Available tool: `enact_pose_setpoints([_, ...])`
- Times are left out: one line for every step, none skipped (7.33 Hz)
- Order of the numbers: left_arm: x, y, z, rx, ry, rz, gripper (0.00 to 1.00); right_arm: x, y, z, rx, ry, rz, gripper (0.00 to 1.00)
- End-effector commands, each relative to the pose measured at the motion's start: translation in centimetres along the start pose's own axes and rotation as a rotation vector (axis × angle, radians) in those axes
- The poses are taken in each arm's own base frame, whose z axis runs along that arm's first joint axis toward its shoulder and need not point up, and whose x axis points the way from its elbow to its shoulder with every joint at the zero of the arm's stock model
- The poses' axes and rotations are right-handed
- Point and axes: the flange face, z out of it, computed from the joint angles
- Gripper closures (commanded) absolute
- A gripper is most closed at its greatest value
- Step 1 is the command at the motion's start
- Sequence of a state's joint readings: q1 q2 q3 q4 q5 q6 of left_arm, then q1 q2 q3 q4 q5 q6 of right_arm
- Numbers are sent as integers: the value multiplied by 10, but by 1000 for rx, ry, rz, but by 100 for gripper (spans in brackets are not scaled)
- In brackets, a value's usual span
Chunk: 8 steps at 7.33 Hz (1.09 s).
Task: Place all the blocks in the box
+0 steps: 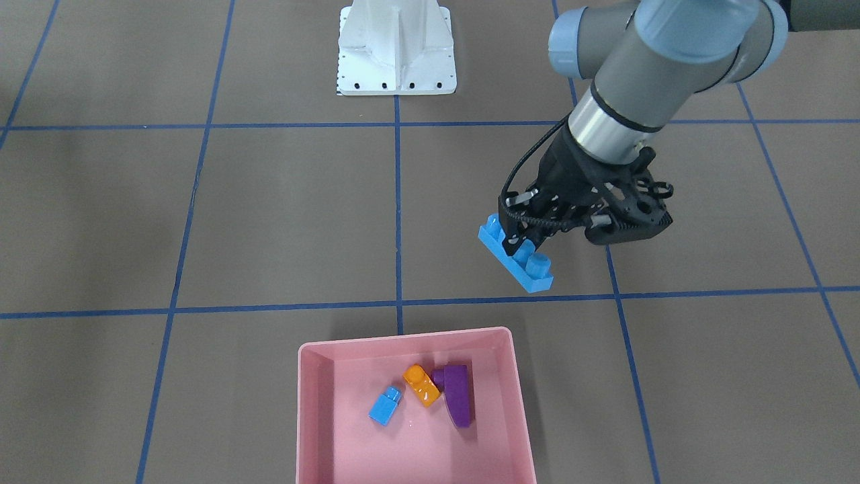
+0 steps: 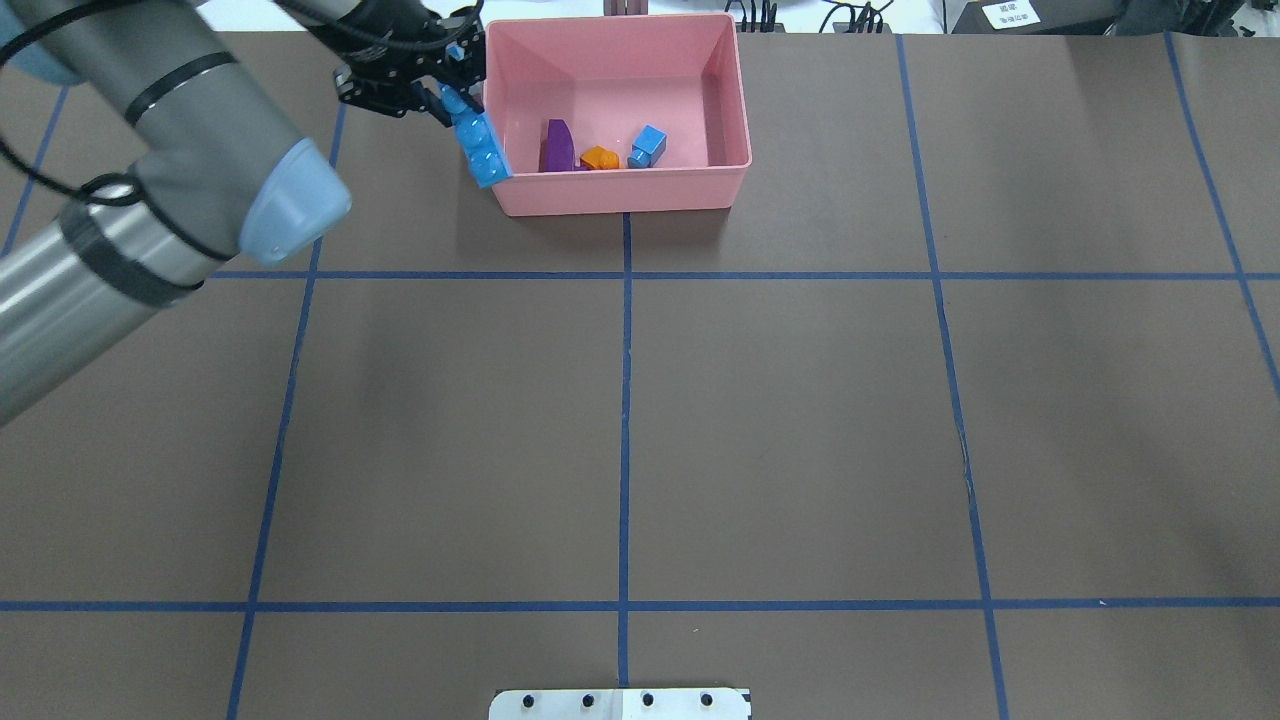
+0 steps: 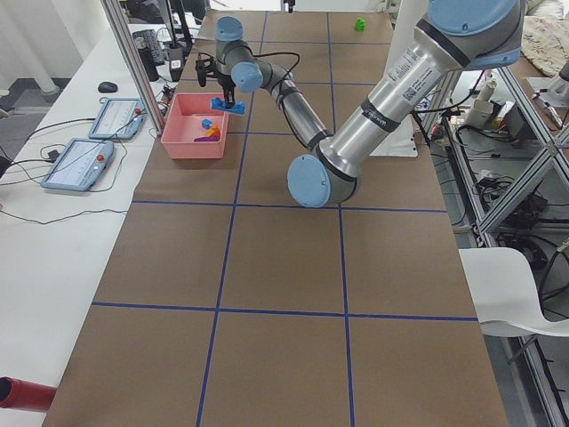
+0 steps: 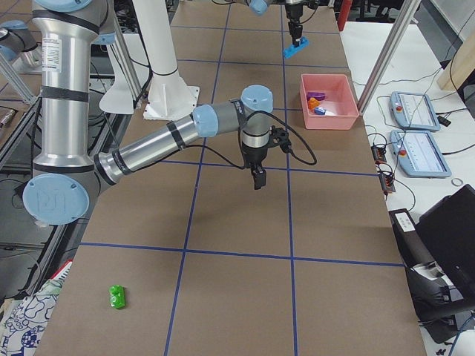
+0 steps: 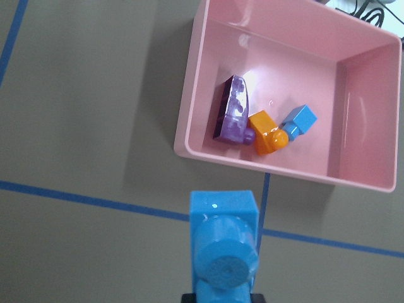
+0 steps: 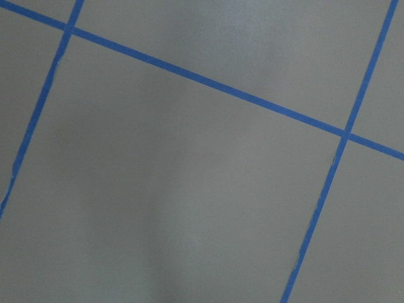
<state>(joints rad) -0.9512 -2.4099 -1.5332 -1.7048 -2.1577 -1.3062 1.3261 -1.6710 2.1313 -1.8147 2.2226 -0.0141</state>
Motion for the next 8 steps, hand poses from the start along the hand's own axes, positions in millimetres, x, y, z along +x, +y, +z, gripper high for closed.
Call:
enact_pose_setpoints([44, -62, 59, 44, -43, -43, 100, 23, 19, 4, -17, 6, -18, 0])
enact_pose_setpoints([30, -84, 88, 104, -52, -40, 100, 34, 31, 9, -33, 7, -21, 0])
enact_pose_setpoints([26, -95, 103, 134, -59, -38, 100, 48, 40, 10, -37, 8, -28, 0])
enact_pose_setpoints([31, -93, 108, 128, -66, -39, 100, 55, 55, 18, -58, -5, -13, 0])
enact_pose_setpoints([37, -88, 110, 118, -61, -29, 79, 62, 66, 21, -63, -9, 7, 0])
enact_pose_setpoints([44, -76, 115, 103, -55, -14, 34, 73, 78, 25, -74, -9, 17, 0])
enact_pose_setpoints([54, -60, 121, 86, -46, 8, 0, 92, 97, 30, -87, -12, 47, 0])
enact_pose_setpoints([61, -52, 107, 53, -24, 29, 0, 103, 106, 37, -101, -15, 79, 0])
